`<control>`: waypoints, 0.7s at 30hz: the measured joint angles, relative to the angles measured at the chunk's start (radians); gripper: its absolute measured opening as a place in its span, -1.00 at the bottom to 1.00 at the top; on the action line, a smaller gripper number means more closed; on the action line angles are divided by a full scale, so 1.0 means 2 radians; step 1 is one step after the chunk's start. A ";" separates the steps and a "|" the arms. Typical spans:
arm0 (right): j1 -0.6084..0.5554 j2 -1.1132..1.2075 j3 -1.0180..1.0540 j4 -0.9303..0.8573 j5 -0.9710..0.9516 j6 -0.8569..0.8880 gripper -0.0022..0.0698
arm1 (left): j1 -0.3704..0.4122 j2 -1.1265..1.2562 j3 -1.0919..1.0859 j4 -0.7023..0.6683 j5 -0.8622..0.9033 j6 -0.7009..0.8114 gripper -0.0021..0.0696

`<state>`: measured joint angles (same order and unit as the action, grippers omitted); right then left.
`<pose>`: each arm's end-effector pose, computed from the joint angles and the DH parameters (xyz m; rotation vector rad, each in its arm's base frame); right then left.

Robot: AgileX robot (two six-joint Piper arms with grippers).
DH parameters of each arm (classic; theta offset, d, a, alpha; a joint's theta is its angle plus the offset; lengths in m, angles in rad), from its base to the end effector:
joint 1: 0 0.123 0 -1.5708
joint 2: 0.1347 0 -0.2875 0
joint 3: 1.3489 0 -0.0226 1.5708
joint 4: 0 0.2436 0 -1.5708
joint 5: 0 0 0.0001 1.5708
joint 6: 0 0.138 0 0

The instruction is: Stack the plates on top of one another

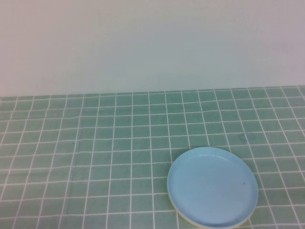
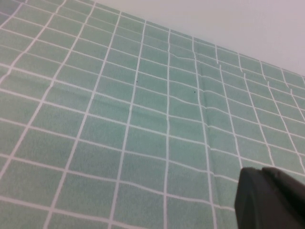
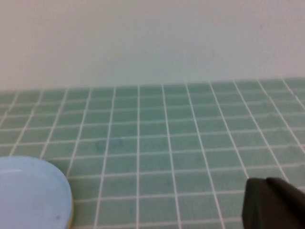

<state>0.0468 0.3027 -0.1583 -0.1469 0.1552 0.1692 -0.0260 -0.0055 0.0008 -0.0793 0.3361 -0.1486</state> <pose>0.1190 0.0024 0.2245 -0.0040 1.7816 0.0309 0.0891 -0.0059 0.1716 -0.1608 1.8114 -0.2005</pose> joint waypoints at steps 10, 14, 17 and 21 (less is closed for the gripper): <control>-0.008 -0.114 0.042 -0.018 0.122 0.011 -0.95 | 0.000 0.000 0.000 0.000 0.000 0.000 -0.95; -0.009 -0.153 0.067 -0.020 0.127 0.012 -0.95 | 0.000 0.000 0.000 0.000 0.000 0.000 -0.95; -0.009 -0.156 0.087 -0.019 0.123 0.012 -0.95 | 0.000 0.000 0.000 -0.001 0.000 0.000 -0.95; -0.009 -0.157 0.089 -0.018 0.115 0.012 -0.95 | 0.000 0.000 0.000 -0.001 0.000 0.000 -0.95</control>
